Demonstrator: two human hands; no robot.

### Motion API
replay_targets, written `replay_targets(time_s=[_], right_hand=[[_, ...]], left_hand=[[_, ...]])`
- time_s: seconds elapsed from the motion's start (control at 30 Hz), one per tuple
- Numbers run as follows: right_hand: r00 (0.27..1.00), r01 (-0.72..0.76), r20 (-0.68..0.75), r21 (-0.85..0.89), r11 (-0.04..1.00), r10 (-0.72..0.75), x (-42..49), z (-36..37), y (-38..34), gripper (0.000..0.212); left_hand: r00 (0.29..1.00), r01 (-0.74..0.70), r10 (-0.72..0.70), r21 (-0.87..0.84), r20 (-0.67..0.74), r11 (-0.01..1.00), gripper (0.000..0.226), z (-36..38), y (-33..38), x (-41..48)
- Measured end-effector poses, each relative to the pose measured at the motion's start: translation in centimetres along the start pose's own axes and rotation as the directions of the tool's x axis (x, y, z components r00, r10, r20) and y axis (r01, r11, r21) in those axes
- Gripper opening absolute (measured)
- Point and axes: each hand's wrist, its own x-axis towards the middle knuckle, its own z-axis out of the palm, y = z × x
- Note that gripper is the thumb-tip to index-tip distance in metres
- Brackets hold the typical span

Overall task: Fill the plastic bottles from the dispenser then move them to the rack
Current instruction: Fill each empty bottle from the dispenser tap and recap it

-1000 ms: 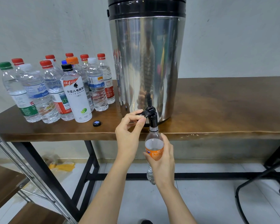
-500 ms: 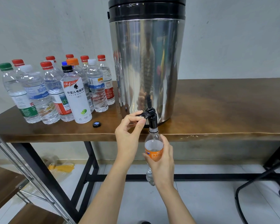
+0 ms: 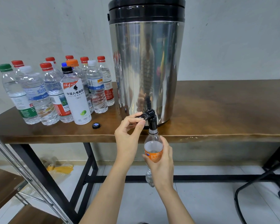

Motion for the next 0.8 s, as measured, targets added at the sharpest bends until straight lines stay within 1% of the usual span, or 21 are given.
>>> replay_targets(time_s=[0.07, 0.23, 0.8], right_hand=[[1.000, 0.003, -0.001, 0.001, 1.000, -0.003, 0.00, -0.05, -0.01, 0.084], [1.000, 0.005, -0.002, -0.001, 1.000, -0.005, 0.00, -0.09, -0.05, 0.084], [1.000, 0.004, 0.001, -0.009, 1.000, -0.004, -0.08, -0.12, -0.01, 0.085]], left_hand=[[1.000, -0.003, 0.003, 0.001, -0.002, 1.000, 0.020, 0.01, 0.04, 0.01], [1.000, -0.002, 0.002, 0.007, -0.003, 1.000, 0.028, 0.02, 0.21, 0.01], [1.000, -0.001, 0.001, -0.004, -0.005, 1.000, 0.024, 0.03, 0.18, -0.03]])
